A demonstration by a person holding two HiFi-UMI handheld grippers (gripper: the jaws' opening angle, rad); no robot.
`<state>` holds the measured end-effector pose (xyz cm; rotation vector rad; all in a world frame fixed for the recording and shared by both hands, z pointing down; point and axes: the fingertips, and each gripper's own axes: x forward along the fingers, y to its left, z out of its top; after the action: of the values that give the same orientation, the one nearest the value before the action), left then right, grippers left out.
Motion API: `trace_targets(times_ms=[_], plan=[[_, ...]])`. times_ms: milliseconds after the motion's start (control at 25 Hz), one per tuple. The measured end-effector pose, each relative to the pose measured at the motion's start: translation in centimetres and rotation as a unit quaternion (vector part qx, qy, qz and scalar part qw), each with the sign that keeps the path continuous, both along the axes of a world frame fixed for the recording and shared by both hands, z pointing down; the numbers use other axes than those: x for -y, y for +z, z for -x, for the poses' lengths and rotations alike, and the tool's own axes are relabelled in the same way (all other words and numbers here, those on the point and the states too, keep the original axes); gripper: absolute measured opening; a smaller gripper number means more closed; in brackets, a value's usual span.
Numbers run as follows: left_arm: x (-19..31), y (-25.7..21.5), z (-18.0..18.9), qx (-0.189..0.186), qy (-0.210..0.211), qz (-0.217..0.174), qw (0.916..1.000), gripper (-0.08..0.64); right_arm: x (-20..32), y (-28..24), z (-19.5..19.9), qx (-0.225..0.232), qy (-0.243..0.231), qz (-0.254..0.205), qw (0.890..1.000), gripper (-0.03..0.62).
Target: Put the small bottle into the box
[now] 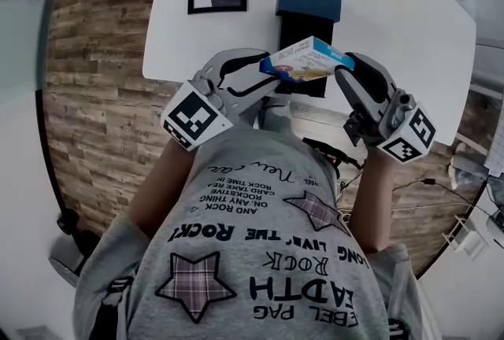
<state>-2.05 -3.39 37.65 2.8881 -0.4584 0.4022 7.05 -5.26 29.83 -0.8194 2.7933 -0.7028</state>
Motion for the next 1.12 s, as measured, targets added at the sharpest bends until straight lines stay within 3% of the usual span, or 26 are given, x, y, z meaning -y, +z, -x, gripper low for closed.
trace_targets(times_ms=[160, 280, 440, 680, 1120], plan=[[1.4, 0.7, 2.2, 0.020, -0.040, -0.004, 0.9990, 0.151, 0.8, 0.6, -1.1, -0.015, 0.020, 0.004, 1.000, 0.107], [2.9, 0.7, 3.9, -0.005, -0.093, 0.026, 0.9953, 0.103, 1.2, 1.7, -1.6, -0.035, 0.025, 0.010, 0.999, 0.107], [4.7, 0.7, 6.4, -0.042, -0.171, 0.056, 0.9828, 0.015, 1.3, 3.9, -2.2, -0.058, 0.026, 0.029, 0.998, 0.107], [3.5, 2.2, 7.7, -0.019, -0.186, 0.057, 0.9807, 0.011, 1.2, 7.6, -2.1, -0.105, 0.014, 0.051, 0.993, 0.106], [1.6, 2.3, 8.0, -0.015, -0.199, 0.060, 0.9780, 0.009, 0.2, 12.7, -1.1, -0.181, -0.044, 0.076, 0.980, 0.106]])
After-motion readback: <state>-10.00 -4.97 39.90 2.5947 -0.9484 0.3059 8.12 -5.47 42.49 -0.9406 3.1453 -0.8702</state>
